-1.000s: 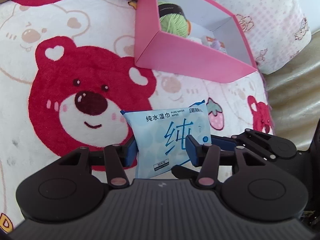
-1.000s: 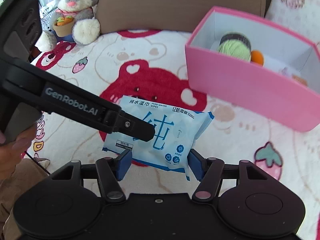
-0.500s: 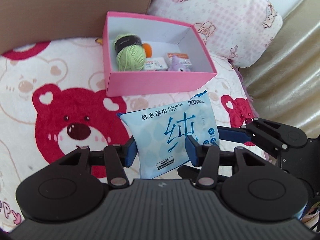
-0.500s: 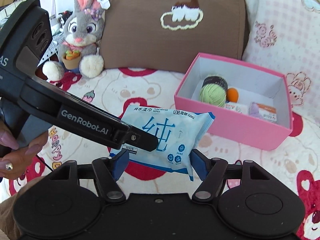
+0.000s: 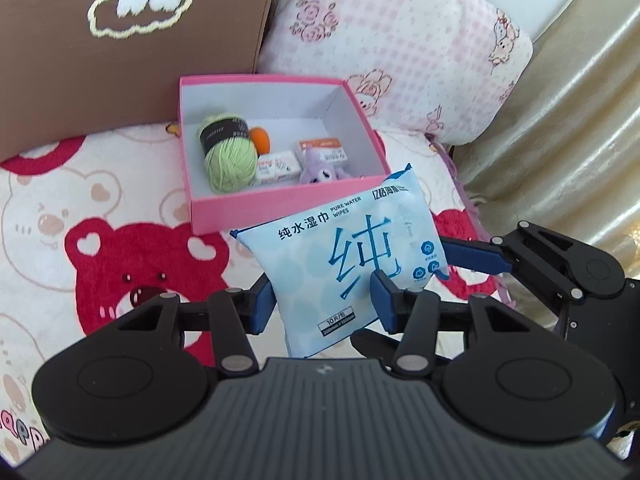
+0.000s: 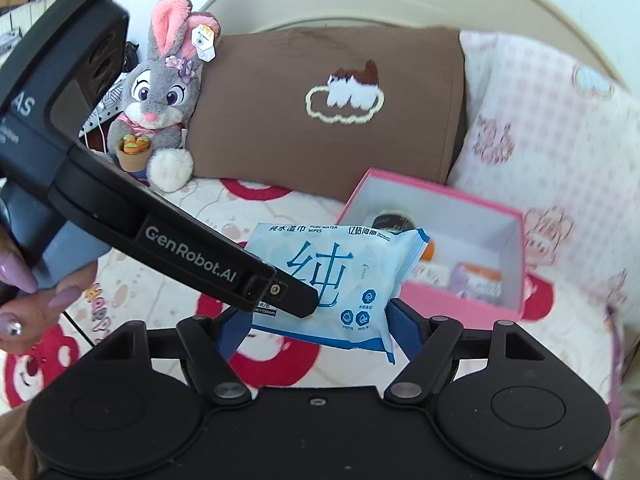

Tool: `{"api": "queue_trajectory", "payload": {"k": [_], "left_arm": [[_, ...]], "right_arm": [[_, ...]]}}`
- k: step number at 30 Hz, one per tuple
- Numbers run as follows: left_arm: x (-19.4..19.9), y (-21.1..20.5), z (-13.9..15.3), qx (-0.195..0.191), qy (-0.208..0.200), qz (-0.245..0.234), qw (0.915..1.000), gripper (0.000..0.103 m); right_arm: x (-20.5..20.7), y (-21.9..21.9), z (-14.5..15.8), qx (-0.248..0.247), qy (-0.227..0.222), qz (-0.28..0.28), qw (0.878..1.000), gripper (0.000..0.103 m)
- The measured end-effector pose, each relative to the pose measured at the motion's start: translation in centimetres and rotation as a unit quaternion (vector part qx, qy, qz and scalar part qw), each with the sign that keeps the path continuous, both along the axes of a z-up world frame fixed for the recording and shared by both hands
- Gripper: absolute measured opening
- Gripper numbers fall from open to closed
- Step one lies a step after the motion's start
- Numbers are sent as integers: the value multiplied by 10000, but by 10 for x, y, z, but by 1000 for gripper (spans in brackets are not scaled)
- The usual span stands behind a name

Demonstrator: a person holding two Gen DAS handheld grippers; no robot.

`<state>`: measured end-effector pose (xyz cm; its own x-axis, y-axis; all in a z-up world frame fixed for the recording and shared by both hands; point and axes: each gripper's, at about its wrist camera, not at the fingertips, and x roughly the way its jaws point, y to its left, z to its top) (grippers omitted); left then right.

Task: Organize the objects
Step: 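Lift the wipes pack with the left gripper and carry it over the box, then lower the wipes pack into the pink box and open the left gripper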

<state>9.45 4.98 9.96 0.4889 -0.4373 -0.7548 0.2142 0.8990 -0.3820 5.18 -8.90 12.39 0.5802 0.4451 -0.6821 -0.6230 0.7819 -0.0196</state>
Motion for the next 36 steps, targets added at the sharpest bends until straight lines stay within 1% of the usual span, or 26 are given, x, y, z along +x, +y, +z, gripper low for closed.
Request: {"api": "queue_trajectory", "payload": {"k": [4,7,9,10,14,16,18,20,23,25,27,29,31,36], "left_arm": [[13,-5,17,20,-188,51,9998,48],[26,-11,25,108,-473,25,9988,48],[37,-12,25,81,-559,45,9984,48],[43,-12,24,53,-553,46,9984,48],[67,-13,17,43,-580,129,9982,48],[80,-13,11,62,-599,180,9980,48],[94,-12,1,49,-578,256,9980,48],[108,-9,-12,-54,-537,380,9978,48],[127,-7,-33,-118,-478,441,9978,48],[138,-4,-47,-203,-539,545,9969,48],[147,0,-60,-250,-580,654,9959,48],[155,4,-73,-365,-490,711,9956,48],[162,4,-83,-395,-439,735,9955,47],[182,-7,-95,-244,-606,666,9956,47]], "right_arm": [[12,-1,11,-74,-119,-46,9999,79],[21,-1,14,-170,-338,-51,9993,78],[27,-1,14,-211,-529,-44,9984,77],[32,-2,14,-207,-547,-73,9983,76],[58,-4,9,-24,-447,-149,9989,72],[75,-6,6,63,-365,-203,9991,69],[92,-6,-1,77,-290,-255,9992,62],[108,-5,-9,58,-214,-309,9993,57],[132,-4,-24,6,-43,-411,9991,52],[146,-4,-34,1,95,-434,9990,49],[159,-5,-46,58,212,-437,9988,44],[169,-6,-56,140,366,-494,9980,43],[178,-5,-66,116,360,-562,9977,41],[200,-8,-80,240,331,-846,9956,40]]}}
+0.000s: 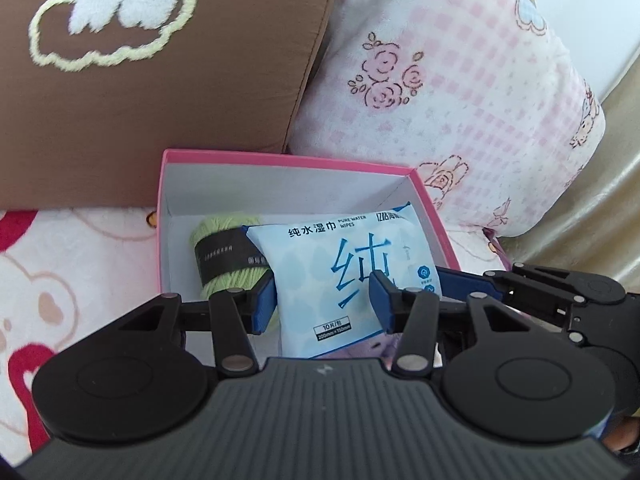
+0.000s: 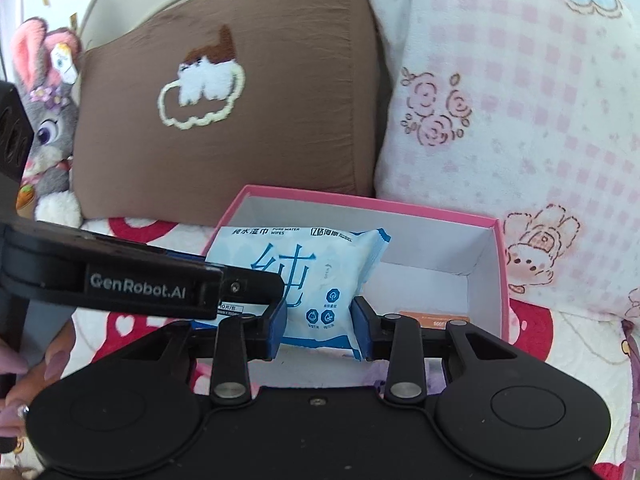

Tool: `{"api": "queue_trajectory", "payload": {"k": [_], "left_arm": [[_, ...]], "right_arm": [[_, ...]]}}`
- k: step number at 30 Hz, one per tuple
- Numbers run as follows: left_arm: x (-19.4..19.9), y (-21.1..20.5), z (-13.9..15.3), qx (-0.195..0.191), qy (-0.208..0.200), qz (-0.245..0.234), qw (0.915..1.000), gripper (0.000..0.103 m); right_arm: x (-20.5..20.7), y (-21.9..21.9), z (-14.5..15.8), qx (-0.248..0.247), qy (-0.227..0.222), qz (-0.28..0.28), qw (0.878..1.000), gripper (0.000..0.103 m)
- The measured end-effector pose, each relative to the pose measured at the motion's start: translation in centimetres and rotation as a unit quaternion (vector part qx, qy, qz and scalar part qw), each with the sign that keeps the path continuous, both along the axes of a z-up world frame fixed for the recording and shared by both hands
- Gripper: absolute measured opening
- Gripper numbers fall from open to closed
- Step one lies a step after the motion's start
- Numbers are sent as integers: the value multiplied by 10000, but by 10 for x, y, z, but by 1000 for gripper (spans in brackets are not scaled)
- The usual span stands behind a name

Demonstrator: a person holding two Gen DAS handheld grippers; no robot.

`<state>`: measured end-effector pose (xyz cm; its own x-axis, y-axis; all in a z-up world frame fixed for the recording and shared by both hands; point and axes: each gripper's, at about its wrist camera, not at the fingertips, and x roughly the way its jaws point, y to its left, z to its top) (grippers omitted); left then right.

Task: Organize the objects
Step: 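Lower the wipes pack into the pink box and open the left gripper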

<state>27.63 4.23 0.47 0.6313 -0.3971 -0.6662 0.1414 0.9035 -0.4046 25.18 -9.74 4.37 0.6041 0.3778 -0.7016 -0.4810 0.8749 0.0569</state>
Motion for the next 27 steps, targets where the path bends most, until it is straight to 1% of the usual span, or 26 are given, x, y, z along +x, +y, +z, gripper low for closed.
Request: {"api": "queue_trajectory", "payload": {"k": [3,5,7,9,11,13,15,18,22,24,27], "left_arm": [[21,-6,-7,-126,-57,-6,9999,47],[37,-10,-16,-232,-3,-56,9997,47],[54,-16,-27,-330,101,-141,9993,48],[69,-21,-41,-496,311,-102,9982,47],[79,-27,-51,-564,423,-57,9975,47],[85,-32,-59,-508,515,-59,9974,47],[88,-35,-64,-475,561,23,9973,46],[89,-34,-70,-498,620,72,9968,46],[94,-36,-79,-575,806,111,9950,46],[95,-36,-80,-662,855,122,9941,46],[96,-36,-79,-642,867,142,9941,47]], "right_arm": [[14,-4,-6,-32,-53,-165,9998,41],[25,-7,-11,-91,-41,-303,9995,40],[36,-11,-16,-169,-46,-439,9989,40],[46,-14,-24,-271,31,-562,9980,40],[54,-14,-33,-479,41,-592,9971,40],[60,-14,-41,-613,29,-597,9963,40],[65,-16,-48,-598,93,-583,9965,40],[69,-19,-54,-530,127,-601,9967,40],[71,-21,-62,-624,75,-566,9964,40],[72,-23,-65,-661,30,-579,9961,39],[75,-22,-69,-818,-5,-660,9945,38]]}}
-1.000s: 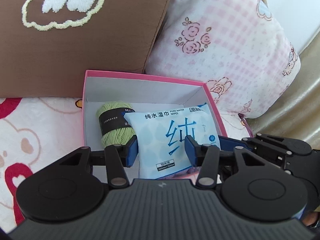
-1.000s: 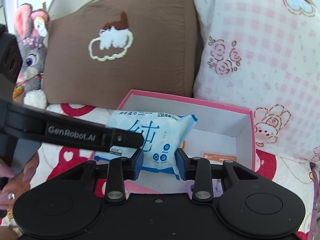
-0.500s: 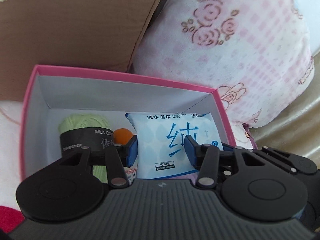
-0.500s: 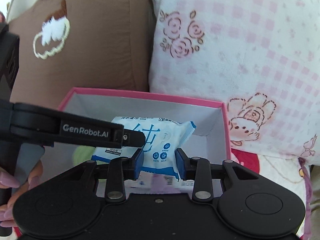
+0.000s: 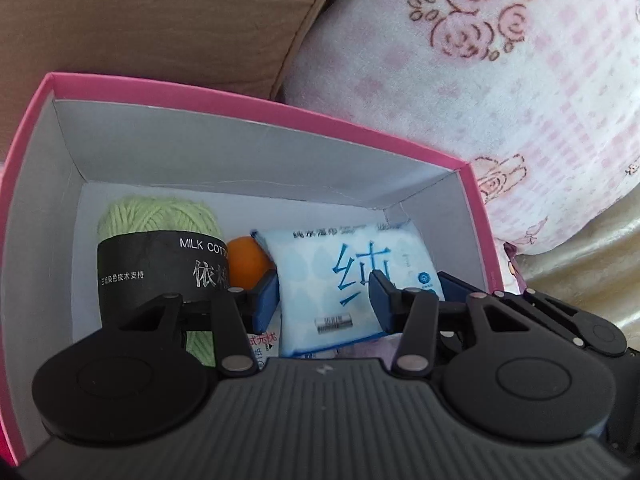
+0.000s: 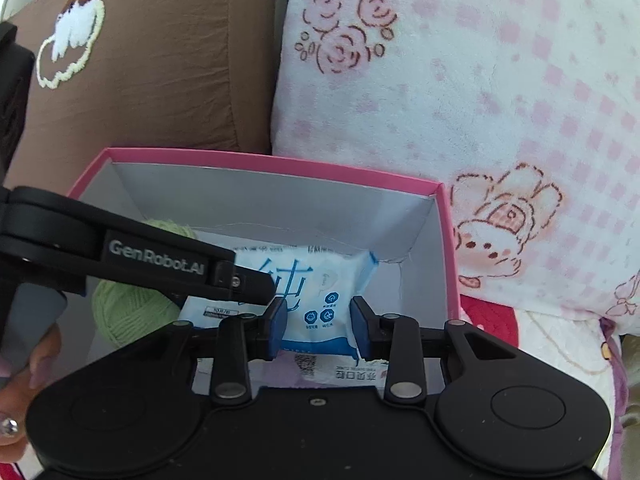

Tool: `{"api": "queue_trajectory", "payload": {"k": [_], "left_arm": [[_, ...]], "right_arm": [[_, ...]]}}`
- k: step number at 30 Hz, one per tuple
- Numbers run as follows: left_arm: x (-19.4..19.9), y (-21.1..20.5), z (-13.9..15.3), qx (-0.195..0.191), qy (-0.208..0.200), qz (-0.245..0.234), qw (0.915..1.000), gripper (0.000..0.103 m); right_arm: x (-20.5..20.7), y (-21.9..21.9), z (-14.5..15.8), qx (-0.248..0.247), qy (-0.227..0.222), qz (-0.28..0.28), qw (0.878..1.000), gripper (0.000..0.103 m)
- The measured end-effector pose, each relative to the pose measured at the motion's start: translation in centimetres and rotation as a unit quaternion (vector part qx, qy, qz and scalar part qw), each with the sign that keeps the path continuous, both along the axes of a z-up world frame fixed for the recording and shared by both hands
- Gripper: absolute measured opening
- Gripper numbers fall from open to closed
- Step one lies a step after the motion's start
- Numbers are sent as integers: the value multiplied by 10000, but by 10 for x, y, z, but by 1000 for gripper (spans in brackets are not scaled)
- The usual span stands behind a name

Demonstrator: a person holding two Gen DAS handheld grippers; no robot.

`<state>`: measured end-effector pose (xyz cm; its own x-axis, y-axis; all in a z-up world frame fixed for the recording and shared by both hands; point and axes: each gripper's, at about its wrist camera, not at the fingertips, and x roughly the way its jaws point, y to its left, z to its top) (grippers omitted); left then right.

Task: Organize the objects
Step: 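Lower the wipes pack into the pink box and open the left gripper, then withdraw the left tool up and away from the pink box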

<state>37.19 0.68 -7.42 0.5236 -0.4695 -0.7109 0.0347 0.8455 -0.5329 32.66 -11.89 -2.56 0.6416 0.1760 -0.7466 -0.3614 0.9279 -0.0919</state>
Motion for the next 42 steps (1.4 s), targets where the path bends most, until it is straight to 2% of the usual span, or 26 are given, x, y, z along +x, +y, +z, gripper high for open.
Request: {"api": "queue_trajectory", "payload": {"k": [2,4,6,8,14,19,21,27,32,36,42], "left_arm": [[-2,0,7,99,-125,23,9999,51],[-6,0,13,399,-232,123,9989,57],[-11,1,18,547,-271,92,9981,58],[-16,6,22,523,-248,45,9983,58],[-37,11,37,679,-262,-50,9973,58],[-55,9,58,859,-287,-154,9958,58],[-63,10,68,890,-329,-100,9954,61],[-89,18,97,1002,-515,-62,9936,65],[-119,31,112,765,-531,-161,9955,71],[-140,36,122,1100,-461,-80,9928,74],[-167,41,138,1326,-367,89,9904,78]], "right_arm": [[1,2,-2,-262,-119,-128,9995,38],[4,-2,-4,-317,58,-507,9982,39],[0,-10,0,107,170,-551,9983,38],[-7,-16,5,383,215,-598,9972,39],[-29,-24,19,638,430,-485,9959,39],[-49,-25,42,685,422,-357,9961,39],[-56,-27,52,673,448,-481,9956,40],[-83,-34,84,733,338,-309,9963,41],[-109,-38,107,610,337,-77,9975,44],[-128,-41,121,513,299,72,9982,45],[-150,-49,132,657,212,179,9975,48]]}}
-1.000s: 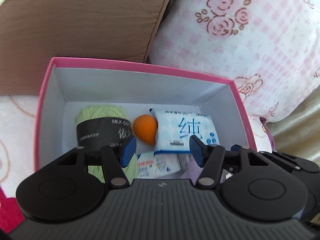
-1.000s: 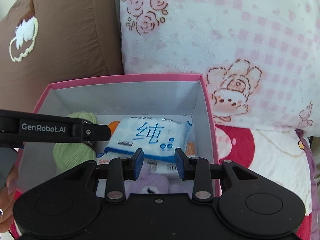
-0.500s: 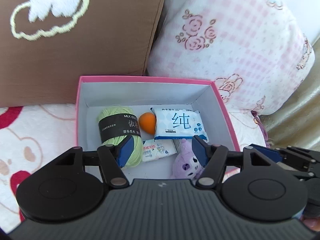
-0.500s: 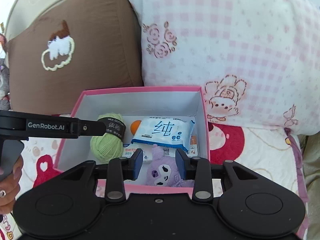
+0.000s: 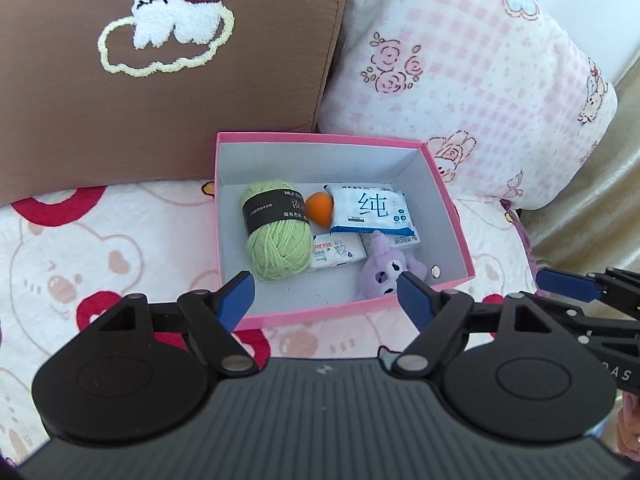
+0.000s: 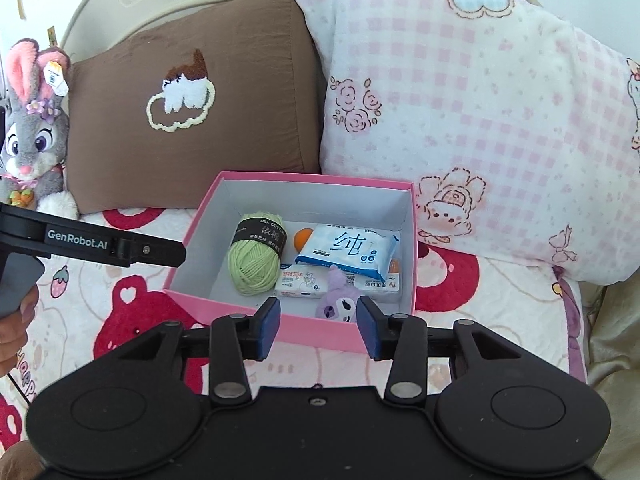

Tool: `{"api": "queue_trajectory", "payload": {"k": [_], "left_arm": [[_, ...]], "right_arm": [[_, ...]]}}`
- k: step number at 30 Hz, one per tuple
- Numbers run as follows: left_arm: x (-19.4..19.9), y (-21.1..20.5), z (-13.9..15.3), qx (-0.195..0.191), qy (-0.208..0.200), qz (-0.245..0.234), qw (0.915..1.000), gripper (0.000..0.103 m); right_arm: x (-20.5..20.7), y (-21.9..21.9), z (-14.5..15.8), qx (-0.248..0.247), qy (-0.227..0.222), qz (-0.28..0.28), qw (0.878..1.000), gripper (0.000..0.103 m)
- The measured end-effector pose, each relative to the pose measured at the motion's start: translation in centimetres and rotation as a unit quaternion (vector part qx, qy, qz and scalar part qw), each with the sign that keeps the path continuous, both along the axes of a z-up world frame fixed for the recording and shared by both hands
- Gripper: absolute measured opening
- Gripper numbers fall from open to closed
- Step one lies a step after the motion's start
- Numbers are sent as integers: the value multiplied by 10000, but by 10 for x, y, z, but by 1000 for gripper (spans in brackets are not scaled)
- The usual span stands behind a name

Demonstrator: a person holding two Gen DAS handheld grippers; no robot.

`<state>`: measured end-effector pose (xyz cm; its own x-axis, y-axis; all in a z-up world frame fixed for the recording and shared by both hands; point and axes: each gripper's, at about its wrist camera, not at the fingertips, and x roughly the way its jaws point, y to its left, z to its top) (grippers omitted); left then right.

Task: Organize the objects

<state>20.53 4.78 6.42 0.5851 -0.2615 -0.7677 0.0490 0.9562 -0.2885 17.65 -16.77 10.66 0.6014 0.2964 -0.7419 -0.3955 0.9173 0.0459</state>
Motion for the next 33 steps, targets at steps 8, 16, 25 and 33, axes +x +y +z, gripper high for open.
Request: {"api": "queue_trajectory", "payload": {"k": [8,16,25,33], "left_arm": [[-28,-16,15,504,149,-140,9985,79],[-65,-28,17,432,158,-103,9989,82],[-105,-37,25,1019,-55,93,9947,90],[-139,-39,27,1066,-192,217,9939,98]], "right_arm": [[-16,-11,0,171,119,-30,9998,51],[-45,-19,11,211,10,90,9997,59],[-72,-21,11,56,-44,133,9999,67],[-82,-24,7,-47,-187,-7,9998,93]]}}
